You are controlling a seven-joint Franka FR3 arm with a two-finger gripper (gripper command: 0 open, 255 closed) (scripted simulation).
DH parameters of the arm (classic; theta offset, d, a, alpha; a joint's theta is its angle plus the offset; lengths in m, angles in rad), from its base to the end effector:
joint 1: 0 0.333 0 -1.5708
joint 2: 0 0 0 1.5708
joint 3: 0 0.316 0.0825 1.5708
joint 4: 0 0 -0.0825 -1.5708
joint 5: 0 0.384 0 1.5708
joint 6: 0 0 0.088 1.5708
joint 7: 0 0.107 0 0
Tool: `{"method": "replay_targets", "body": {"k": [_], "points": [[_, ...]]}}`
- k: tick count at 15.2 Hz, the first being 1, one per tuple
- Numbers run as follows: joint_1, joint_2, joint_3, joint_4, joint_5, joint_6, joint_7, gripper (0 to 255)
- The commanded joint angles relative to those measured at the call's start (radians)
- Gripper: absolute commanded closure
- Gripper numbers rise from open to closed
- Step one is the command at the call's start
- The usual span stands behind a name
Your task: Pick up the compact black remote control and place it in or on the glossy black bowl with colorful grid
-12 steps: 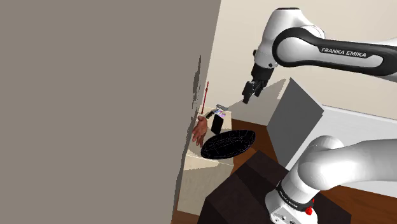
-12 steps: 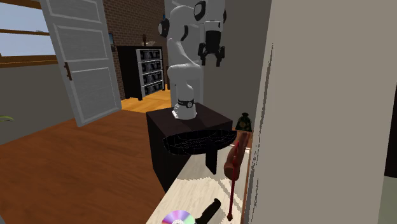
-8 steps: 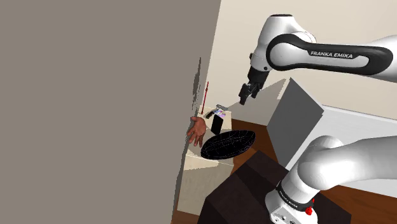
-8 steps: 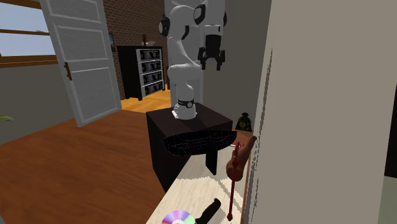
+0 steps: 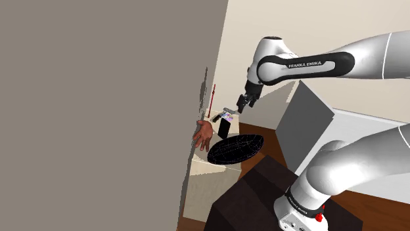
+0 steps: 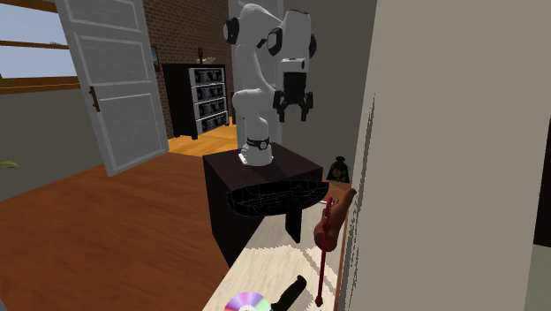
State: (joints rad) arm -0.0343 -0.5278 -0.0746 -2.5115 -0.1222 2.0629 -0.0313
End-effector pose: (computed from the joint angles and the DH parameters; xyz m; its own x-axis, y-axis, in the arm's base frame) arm 0.3904 -0.0503 0.4689 0.9971 -0.0125 0.0744 -0.0182 -0.9969 0.0766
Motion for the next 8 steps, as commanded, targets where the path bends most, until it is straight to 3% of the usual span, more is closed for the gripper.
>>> {"method": "replay_targets", "body": {"k": [1, 8], "points": [[-0.005, 0.073, -0.02, 0.003, 0.0, 0.076, -0.013, 0], [-0.014, 0.338, -0.084, 0.067, 0.037, 0.288, -0.079, 0]]}}
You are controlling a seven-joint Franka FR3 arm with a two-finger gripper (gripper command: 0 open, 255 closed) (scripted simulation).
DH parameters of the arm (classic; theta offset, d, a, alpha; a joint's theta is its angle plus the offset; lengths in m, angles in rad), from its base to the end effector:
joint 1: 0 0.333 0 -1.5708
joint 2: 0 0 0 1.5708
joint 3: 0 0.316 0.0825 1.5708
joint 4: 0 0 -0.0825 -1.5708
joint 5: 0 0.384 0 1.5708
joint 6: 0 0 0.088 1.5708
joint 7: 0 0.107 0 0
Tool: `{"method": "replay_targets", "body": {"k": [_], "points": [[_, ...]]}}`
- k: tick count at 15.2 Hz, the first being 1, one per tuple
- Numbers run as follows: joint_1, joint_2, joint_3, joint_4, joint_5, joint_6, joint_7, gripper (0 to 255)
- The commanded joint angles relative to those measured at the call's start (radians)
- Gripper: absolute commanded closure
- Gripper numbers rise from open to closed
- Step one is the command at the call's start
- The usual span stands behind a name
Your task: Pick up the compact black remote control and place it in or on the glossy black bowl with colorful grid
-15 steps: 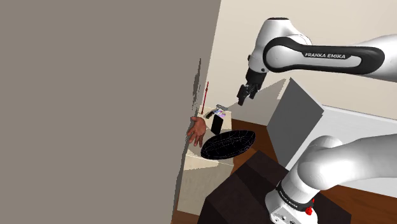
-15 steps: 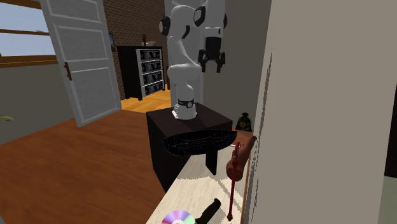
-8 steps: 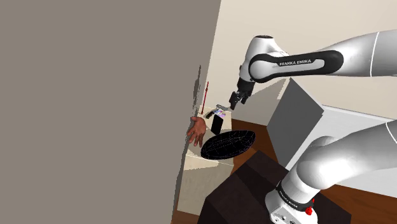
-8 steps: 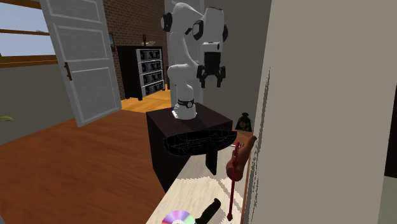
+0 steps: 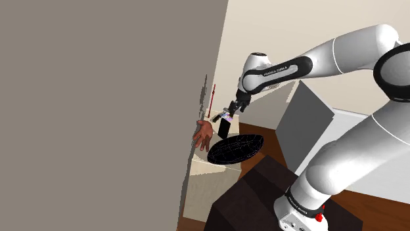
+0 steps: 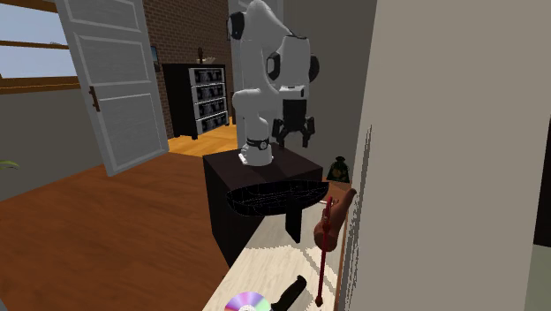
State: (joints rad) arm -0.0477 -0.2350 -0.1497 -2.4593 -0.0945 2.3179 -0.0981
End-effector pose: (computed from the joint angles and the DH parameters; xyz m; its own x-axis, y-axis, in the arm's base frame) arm 0.4502 -0.0920 0.3921 0.9957 -0.0335 0.0863 -0.0378 -0.9981 0.0488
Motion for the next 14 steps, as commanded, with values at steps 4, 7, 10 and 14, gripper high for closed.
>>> {"method": "replay_targets", "body": {"k": [4, 7, 10, 14], "points": [[-0.004, 0.207, -0.036, 0.082, 0.064, 0.13, -0.069, 0], [-0.015, 0.329, -0.043, 0.147, 0.121, 0.187, -0.12, 0], [-0.035, 0.451, -0.038, 0.224, 0.182, 0.231, -0.173, 0], [-0.054, 0.535, -0.025, 0.269, 0.22, 0.269, -0.203, 0]]}}
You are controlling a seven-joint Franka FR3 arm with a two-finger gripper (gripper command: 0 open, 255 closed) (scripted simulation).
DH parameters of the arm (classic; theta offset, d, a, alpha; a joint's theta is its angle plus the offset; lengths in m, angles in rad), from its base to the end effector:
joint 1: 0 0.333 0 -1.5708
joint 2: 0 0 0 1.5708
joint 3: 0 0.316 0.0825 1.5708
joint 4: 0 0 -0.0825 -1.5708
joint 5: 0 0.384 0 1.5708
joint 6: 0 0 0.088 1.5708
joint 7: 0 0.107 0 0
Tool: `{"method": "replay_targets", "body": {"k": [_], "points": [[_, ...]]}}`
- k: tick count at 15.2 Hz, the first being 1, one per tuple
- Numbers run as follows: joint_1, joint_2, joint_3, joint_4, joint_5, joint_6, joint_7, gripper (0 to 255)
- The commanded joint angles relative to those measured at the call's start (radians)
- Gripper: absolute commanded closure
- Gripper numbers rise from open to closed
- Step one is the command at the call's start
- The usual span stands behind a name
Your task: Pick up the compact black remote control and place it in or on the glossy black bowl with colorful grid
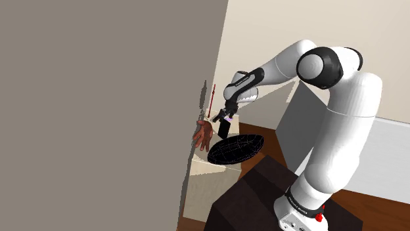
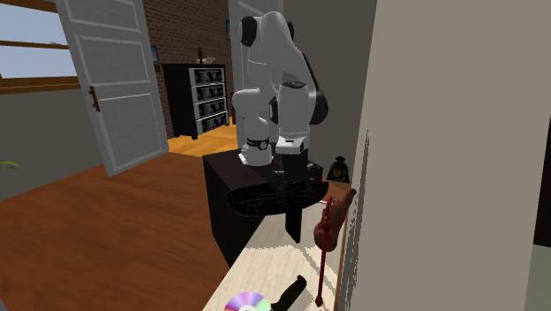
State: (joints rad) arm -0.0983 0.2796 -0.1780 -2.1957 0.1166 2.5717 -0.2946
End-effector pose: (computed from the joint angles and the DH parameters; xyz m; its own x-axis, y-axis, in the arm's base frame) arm 0.5450 -0.1558 0.2675 0.9923 -0.0667 0.1040 -0.0677 -0.9977 0.0068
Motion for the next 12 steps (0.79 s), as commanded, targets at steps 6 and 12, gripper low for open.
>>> {"method": "replay_targets", "body": {"k": [6, 12], "points": [[-0.014, 0.089, 0.018, 0.016, 0.033, 0.072, -0.024, 0], [-0.014, 0.089, 0.018, 0.016, 0.033, 0.072, -0.024, 0]]}}
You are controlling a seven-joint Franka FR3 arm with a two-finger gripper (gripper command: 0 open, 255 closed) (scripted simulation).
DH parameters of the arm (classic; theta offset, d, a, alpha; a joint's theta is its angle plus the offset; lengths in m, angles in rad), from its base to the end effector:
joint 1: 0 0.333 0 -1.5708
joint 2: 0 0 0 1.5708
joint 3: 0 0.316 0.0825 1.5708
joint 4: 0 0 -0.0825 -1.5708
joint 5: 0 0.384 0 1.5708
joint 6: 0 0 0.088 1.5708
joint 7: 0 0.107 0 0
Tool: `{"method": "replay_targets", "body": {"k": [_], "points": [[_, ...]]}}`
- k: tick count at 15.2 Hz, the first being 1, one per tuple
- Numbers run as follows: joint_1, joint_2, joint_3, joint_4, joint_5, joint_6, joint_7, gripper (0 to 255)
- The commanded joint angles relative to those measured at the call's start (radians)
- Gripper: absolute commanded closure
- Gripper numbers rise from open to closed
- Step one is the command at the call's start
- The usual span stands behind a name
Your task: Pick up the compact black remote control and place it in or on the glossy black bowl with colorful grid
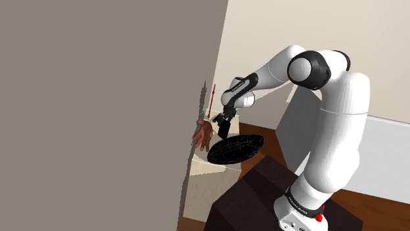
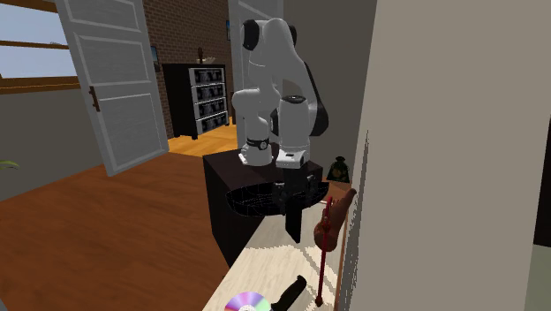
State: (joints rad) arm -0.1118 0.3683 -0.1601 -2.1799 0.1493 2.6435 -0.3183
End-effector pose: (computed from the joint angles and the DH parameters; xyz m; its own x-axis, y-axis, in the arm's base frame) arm 0.5499 -0.1572 0.2304 0.9923 -0.0670 0.1046 -0.0680 -0.9977 0.0062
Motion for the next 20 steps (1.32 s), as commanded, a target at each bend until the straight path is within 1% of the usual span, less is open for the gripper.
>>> {"method": "replay_targets", "body": {"k": [1, 2, 11, 20], "points": [[0.0, 0.0, 0.0, 0.0, 0.0, 0.0, 0.0, 0], [0.0, 0.0, 0.0, 0.0, 0.0, 0.0, 0.0, 255], [0.0, 0.0, 0.0, 0.0, 0.0, 0.0, 0.0, 255], [0.015, -0.096, -0.021, 0.006, -0.037, -0.101, 0.028, 255]]}}
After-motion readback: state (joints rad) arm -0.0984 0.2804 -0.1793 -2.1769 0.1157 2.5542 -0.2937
